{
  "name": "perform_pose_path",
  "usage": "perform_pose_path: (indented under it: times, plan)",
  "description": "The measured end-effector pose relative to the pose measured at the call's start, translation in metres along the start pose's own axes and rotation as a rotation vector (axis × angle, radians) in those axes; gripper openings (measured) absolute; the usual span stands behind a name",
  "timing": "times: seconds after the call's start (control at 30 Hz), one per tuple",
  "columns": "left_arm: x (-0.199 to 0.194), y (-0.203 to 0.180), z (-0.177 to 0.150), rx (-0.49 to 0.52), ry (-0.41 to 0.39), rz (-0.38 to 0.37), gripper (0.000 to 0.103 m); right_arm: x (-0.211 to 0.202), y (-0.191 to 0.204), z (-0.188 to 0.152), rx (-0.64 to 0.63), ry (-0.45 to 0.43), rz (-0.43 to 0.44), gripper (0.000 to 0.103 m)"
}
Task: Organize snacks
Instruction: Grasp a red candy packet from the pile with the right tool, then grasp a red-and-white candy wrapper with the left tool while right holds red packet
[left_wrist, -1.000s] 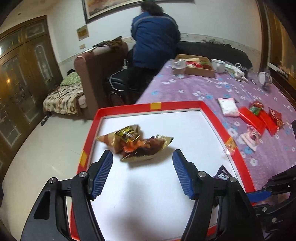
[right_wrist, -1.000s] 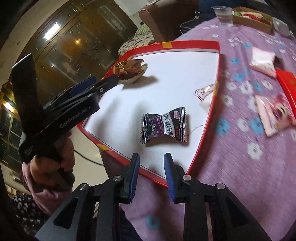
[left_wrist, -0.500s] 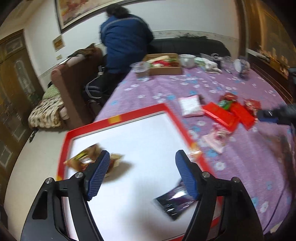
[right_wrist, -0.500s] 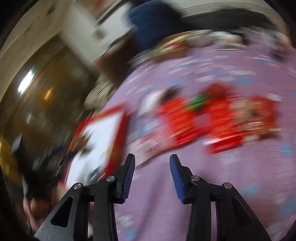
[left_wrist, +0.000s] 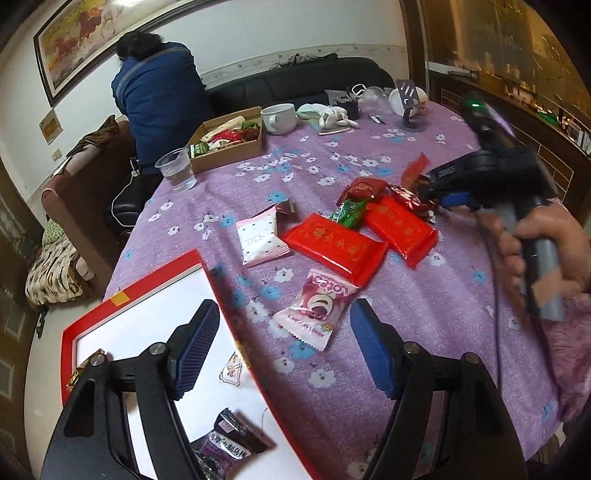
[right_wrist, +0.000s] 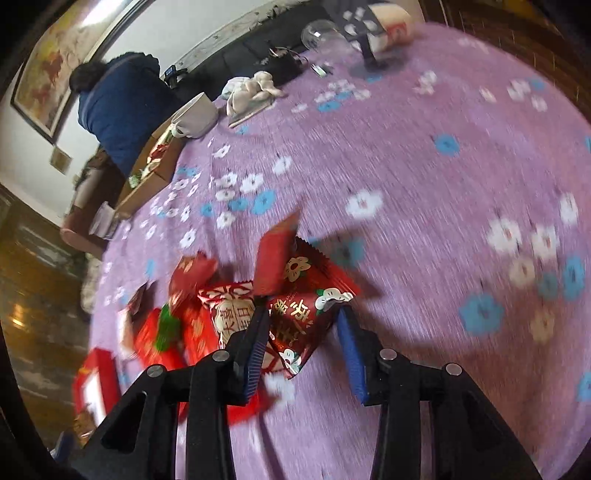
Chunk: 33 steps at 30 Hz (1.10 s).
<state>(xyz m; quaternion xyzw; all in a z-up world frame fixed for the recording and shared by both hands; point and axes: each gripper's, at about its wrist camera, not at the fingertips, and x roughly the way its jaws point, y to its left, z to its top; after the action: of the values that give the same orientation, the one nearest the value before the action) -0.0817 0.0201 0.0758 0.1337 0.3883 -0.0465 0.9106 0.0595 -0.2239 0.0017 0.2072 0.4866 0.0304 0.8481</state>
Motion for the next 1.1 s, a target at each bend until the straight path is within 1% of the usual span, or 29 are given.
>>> perform_pose_path:
  times: [0.03,0.07,0.1,0.13,0.2,0.3,0.33,0.37,0.47,0.53,0.57,0.63,0.67,0.73,0.8,0.87,0.93,1.0,1.03,1.1]
  plan:
    - [0.001,0.0,0.001,-0.005,0.006,0.001,0.073,0.004,0.012,0.001,-0.067,-0.028,-0.048,0.043]
    - [0.002,0.0,0.003,-0.011,0.012,0.0,0.073,0.012,0.022,-0.001,-0.126,-0.036,-0.089,0.044]
    - [0.003,0.0,0.005,-0.016,0.017,-0.003,0.073,0.014,0.028,-0.004,-0.185,-0.078,-0.124,0.044]
    - [0.005,-0.001,0.007,-0.019,0.021,-0.006,0.073,0.017,0.031,-0.005,-0.225,-0.098,-0.153,0.045]
    - [0.008,-0.004,0.011,-0.02,0.026,-0.008,0.073,0.017,0.034,-0.006,-0.244,-0.124,-0.164,0.046]
    - [0.014,-0.013,0.019,-0.016,0.036,-0.02,0.073,0.019,0.03,-0.004,-0.264,-0.159,-0.159,0.046]
    - [0.016,-0.018,0.023,-0.015,0.039,-0.028,0.073,0.018,0.029,-0.004,-0.271,-0.159,-0.162,0.041]
    - [0.017,-0.02,0.026,-0.015,0.039,-0.031,0.073,0.017,0.027,-0.002,-0.26,-0.149,-0.152,0.037]
    - [0.025,-0.031,0.042,-0.021,0.05,-0.048,0.073,0.012,0.015,0.004,-0.209,-0.098,-0.091,0.033]
    - [0.031,-0.04,0.055,-0.031,0.052,-0.074,0.073,0.008,-0.001,0.01,-0.138,-0.061,-0.029,0.032]
    - [0.036,-0.047,0.062,-0.035,0.056,-0.088,0.073,0.005,-0.009,0.013,-0.104,-0.046,0.012,0.03]
    - [0.045,-0.058,0.074,-0.041,0.068,-0.111,0.073,-0.003,-0.029,0.02,-0.028,-0.039,0.078,0.023]
    - [0.049,-0.063,0.078,-0.044,0.075,-0.125,0.073,-0.008,-0.04,0.024,0.008,-0.044,0.097,0.022]
    - [0.066,-0.078,0.092,-0.047,0.098,-0.149,0.073,-0.013,-0.059,0.029,0.065,-0.05,0.109,0.022]
    - [0.083,-0.091,0.103,-0.041,0.112,-0.128,0.073,-0.013,-0.075,0.032,0.111,-0.037,0.102,0.022]
    - [0.101,-0.102,0.111,-0.021,0.136,-0.1,0.073,-0.011,-0.086,0.035,0.145,-0.012,0.151,0.022]
    - [0.119,-0.11,0.118,-0.022,0.166,-0.087,0.073,-0.01,-0.089,0.037,0.155,-0.001,0.168,0.022]
    - [0.13,-0.117,0.123,-0.031,0.181,-0.105,0.073,-0.009,-0.089,0.037,0.155,0.004,0.169,0.022]
    - [0.134,-0.12,0.124,-0.032,0.186,-0.104,0.073,-0.009,-0.088,0.037,0.156,0.009,0.17,0.026]
    - [0.146,-0.127,0.124,-0.03,0.212,-0.097,0.073,-0.007,-0.088,0.037,0.167,0.011,0.175,0.026]
